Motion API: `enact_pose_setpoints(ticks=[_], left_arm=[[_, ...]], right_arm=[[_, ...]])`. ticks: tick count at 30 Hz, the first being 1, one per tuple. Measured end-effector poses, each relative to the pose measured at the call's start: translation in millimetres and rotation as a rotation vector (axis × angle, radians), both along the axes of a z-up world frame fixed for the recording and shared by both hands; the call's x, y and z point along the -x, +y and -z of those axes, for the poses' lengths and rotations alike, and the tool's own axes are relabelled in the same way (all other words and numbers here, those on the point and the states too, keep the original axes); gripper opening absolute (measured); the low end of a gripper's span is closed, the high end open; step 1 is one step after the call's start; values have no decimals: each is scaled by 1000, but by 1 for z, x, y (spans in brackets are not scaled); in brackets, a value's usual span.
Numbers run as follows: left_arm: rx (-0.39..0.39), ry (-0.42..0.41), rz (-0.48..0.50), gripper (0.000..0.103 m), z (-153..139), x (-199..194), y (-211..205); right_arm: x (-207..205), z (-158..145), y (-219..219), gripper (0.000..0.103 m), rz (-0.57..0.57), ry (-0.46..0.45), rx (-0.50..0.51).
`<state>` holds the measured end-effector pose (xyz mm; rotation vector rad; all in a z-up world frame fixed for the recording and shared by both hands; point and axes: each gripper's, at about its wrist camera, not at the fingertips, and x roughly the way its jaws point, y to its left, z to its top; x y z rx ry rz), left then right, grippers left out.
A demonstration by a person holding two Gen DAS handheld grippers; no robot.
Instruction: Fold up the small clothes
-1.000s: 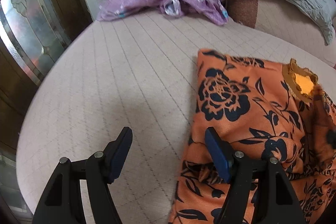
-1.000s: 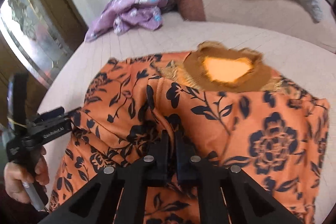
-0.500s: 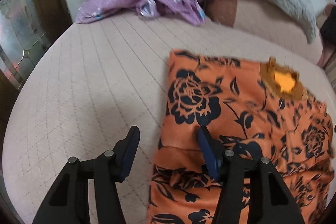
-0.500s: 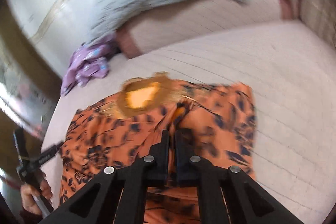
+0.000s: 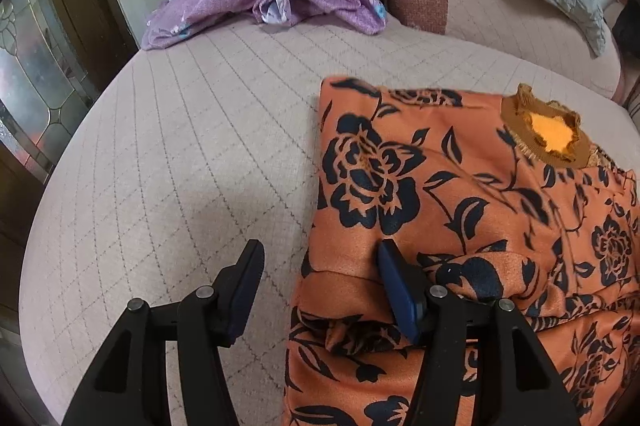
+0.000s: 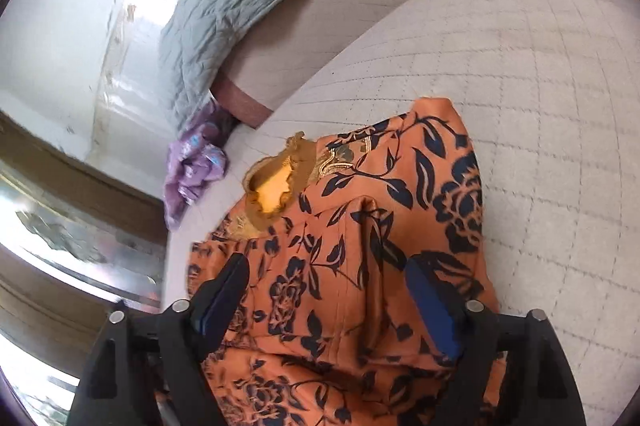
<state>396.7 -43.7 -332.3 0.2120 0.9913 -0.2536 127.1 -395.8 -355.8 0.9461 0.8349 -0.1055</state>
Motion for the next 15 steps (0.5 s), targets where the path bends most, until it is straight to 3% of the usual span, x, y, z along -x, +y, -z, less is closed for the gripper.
enact_pose_setpoints(ticks=[1, 4, 5, 6, 7, 8, 9, 10, 11, 12, 15], left_arm=[[0, -21, 6, 60, -4, 2, 0], [25, -72, 32, 60, -15, 9, -1], [41, -71, 38, 60, -16, 9, -1], [46, -57, 43, 60, -13, 9, -3], [30, -40, 47, 60, -7, 7, -5], [-3, -11, 51, 60, 2, 5, -8], [-19, 14, 51, 60, 9, 2, -10], [-3, 33, 42, 60, 14, 0, -9], [20, 40, 33, 57, 12, -2, -7], [53, 55, 31, 45, 10, -3, -5], [111, 37, 34, 31, -2, -1, 0]], right_arm=[[-5, 1, 3, 70, -17, 13, 9], [-27, 15, 12, 58, -25, 98, 59], [-33, 20, 15, 54, -25, 120, 86], [-40, 24, 19, 44, -29, 157, 135], [-44, 26, 22, 35, -32, 187, 179], [-46, 24, 26, 33, -33, 199, 218], [-49, 20, 30, 25, -35, 201, 245], [-50, 16, 32, 2, -46, 197, 262], [-50, 11, 35, 3, -55, 192, 281], [-48, 1, 38, 3, -53, 179, 323], [-46, -23, 45, 3, -57, 132, 396]])
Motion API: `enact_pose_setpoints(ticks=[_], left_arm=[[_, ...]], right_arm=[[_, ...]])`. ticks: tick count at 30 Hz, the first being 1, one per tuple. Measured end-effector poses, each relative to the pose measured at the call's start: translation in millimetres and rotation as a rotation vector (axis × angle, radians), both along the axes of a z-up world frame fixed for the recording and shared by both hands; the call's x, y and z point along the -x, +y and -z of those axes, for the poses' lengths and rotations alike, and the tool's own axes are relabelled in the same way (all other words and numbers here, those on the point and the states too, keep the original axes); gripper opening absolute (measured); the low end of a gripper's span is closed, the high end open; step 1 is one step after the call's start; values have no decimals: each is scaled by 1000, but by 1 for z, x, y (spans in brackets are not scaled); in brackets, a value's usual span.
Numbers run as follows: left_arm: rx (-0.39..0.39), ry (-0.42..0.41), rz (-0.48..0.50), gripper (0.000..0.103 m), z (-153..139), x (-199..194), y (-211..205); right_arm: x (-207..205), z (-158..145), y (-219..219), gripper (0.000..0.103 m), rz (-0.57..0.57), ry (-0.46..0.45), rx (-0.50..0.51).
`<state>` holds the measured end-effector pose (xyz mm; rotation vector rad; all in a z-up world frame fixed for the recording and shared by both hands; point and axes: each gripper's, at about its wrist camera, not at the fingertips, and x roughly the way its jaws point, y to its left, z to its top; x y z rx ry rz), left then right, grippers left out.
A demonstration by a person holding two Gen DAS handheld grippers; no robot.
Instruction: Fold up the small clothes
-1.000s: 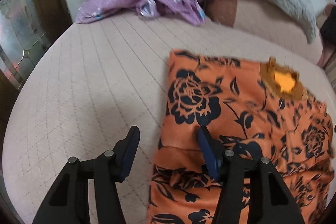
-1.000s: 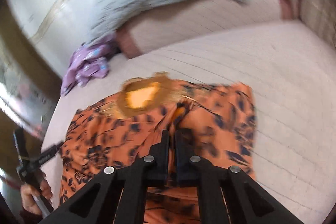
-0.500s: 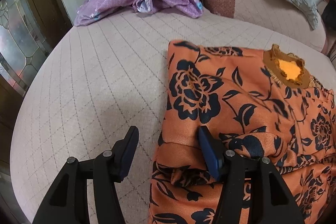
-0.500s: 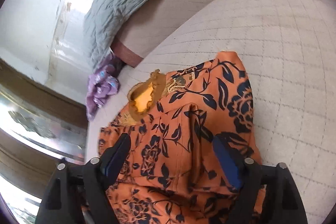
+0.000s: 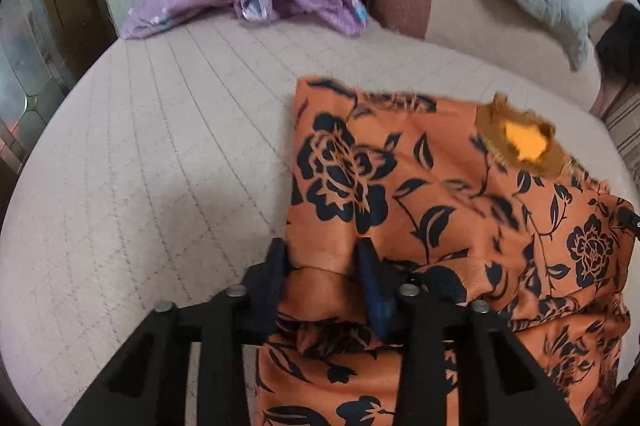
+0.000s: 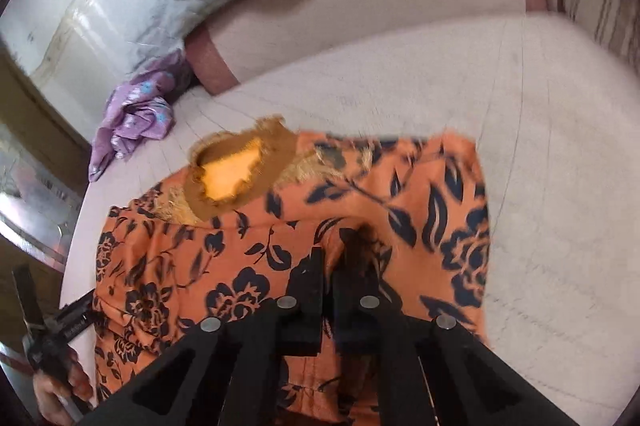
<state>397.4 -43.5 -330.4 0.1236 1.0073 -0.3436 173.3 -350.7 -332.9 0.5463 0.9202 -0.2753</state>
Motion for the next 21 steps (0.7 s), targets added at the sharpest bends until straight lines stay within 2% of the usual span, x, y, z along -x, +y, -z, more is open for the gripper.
enact_pose_setpoints(ticks=[5, 7, 11, 15, 19, 21], left_arm=[[47, -10, 0, 30, -10, 2, 6], [27, -18, -3, 30, -10, 1, 4], [-29, 1, 7, 31, 5, -3, -4], [34, -39, 41, 16, -13, 1, 2], [94, -130, 111, 16, -38, 12, 6], [81, -153, 120, 28, -39, 14, 4]], right_arm=[[6, -32, -5, 3, 21, -65, 102], [6, -34, -12, 3, 35, -64, 122], [3, -5, -26, 3, 61, 12, 97], [4, 23, -28, 3, 71, 67, 44], [4, 34, -27, 3, 71, 84, 29], [5, 36, -27, 3, 70, 86, 26]])
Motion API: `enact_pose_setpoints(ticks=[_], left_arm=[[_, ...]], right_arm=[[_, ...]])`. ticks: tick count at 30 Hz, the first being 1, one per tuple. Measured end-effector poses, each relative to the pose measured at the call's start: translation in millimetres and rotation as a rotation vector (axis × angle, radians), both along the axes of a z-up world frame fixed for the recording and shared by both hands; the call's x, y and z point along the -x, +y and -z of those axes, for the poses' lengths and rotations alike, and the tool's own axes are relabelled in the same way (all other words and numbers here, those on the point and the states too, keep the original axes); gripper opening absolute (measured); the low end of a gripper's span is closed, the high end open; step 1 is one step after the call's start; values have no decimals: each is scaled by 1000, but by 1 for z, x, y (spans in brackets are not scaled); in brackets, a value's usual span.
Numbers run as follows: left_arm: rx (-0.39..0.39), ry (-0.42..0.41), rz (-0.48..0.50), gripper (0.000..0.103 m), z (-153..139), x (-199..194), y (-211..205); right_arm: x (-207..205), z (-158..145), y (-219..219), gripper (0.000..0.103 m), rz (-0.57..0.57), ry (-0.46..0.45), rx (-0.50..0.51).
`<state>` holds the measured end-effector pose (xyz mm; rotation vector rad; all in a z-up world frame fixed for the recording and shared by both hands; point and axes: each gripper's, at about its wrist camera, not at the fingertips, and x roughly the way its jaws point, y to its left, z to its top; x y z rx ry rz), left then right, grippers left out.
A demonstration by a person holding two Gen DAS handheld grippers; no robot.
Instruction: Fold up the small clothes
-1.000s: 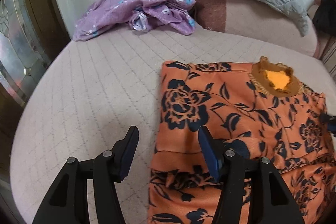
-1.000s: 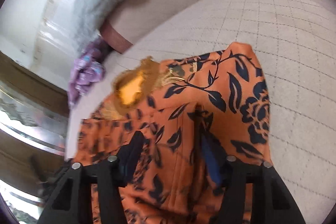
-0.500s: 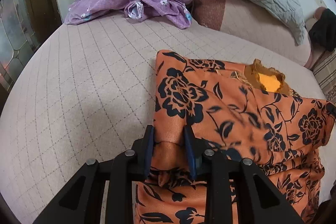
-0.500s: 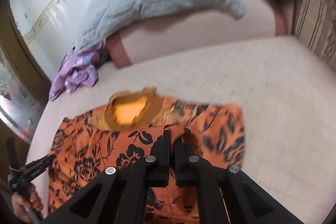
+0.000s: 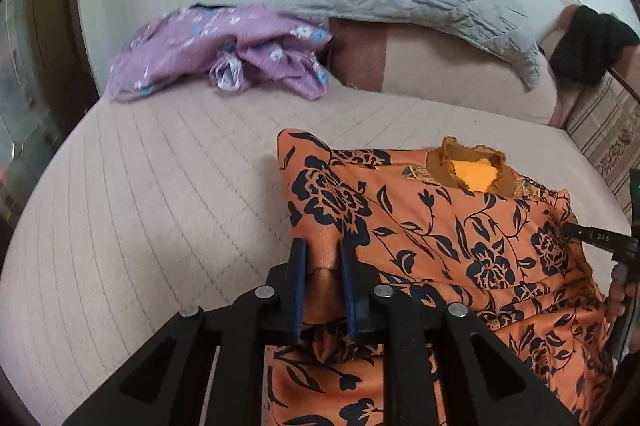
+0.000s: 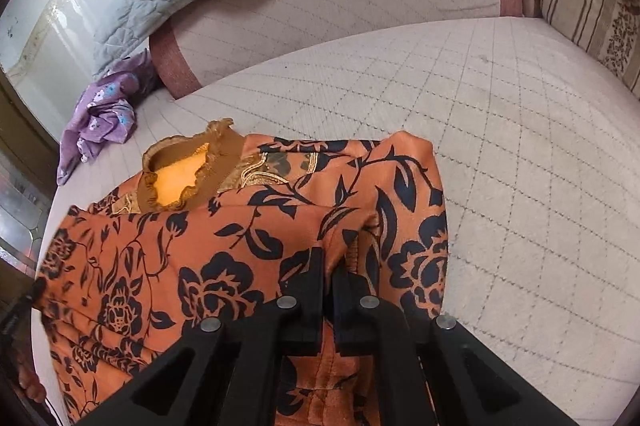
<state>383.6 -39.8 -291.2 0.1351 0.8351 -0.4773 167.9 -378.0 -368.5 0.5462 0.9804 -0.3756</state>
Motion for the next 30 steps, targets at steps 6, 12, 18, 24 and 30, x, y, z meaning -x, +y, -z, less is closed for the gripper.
enact_pose_setpoints(ticks=[6, 12, 18, 24, 30], left_arm=[[-75, 78, -47, 53, 26, -12, -6], [-45, 16, -31, 32, 11, -3, -6], [-142, 36, -41, 74, 29, -6, -17], [-173, 26, -24, 18, 35, -4, -21], [-59, -79, 36, 18, 1, 10, -13]], right_arm=[[-4, 10, 1, 3, 4, 3, -24], [7, -24, -8, 3, 0, -115, -57], [9, -50, -5, 3, -5, -188, -37], [-1, 10, -5, 3, 32, -10, -88], [-1, 6, -5, 3, 16, -16, -62]])
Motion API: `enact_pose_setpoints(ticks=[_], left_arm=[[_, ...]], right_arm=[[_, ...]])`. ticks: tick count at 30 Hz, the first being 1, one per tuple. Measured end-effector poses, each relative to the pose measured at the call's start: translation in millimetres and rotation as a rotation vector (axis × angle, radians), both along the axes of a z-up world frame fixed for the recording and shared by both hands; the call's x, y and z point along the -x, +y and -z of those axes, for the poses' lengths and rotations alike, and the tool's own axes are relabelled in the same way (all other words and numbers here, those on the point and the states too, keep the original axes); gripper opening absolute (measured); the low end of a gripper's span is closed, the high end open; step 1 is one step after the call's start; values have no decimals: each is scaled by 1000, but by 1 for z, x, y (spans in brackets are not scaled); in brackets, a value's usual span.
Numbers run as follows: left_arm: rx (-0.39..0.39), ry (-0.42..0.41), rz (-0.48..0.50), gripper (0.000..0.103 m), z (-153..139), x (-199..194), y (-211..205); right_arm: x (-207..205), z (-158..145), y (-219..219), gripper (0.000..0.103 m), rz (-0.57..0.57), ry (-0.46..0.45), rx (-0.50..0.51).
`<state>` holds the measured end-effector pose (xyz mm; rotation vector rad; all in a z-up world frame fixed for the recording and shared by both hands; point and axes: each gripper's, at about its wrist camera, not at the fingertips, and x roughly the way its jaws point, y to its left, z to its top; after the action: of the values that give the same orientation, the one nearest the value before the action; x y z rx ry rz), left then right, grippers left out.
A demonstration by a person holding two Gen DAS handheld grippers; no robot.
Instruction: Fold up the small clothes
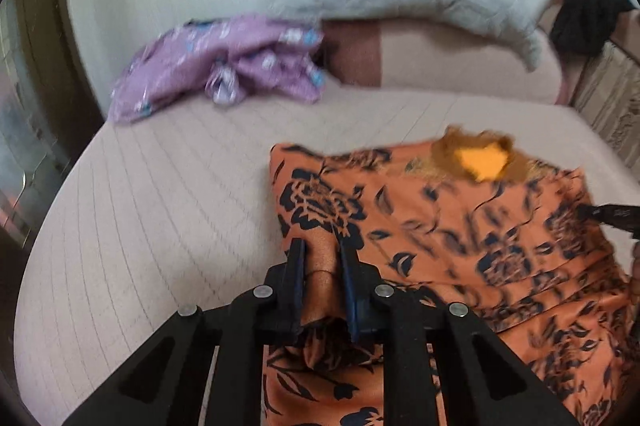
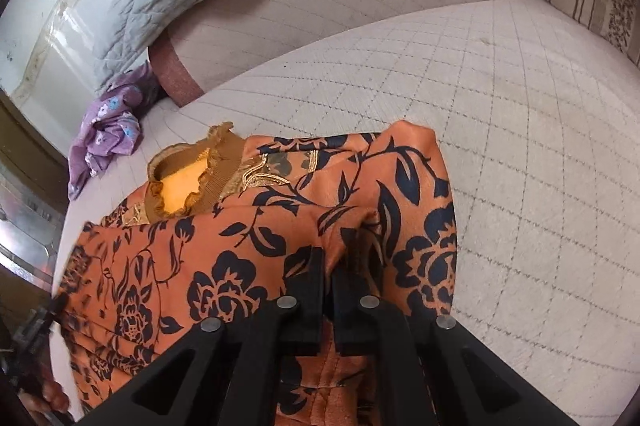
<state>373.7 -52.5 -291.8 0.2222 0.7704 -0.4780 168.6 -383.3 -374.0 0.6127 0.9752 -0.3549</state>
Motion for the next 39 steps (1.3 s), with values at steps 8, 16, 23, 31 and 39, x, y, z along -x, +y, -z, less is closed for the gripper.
enact_pose_setpoints(ticks=[8, 16, 23, 31, 39], left_arm=[[-97, 136, -49, 34, 32, -16, -4], [91, -40, -2, 76, -54, 26, 6], [138, -202, -142, 97, -171, 114, 69], [8, -228, -149, 97, -161, 128, 49], [59, -162, -128, 97, -140, 105, 50]], right_arm=[[-2, 10, -1, 3, 13, -10, -17], [1, 12, -4, 3, 11, -33, -41], [1, 11, 1, 3, -12, -35, 11], [-3, 11, -3, 3, -6, -26, -13], [-3, 12, -5, 3, -6, -24, -30]])
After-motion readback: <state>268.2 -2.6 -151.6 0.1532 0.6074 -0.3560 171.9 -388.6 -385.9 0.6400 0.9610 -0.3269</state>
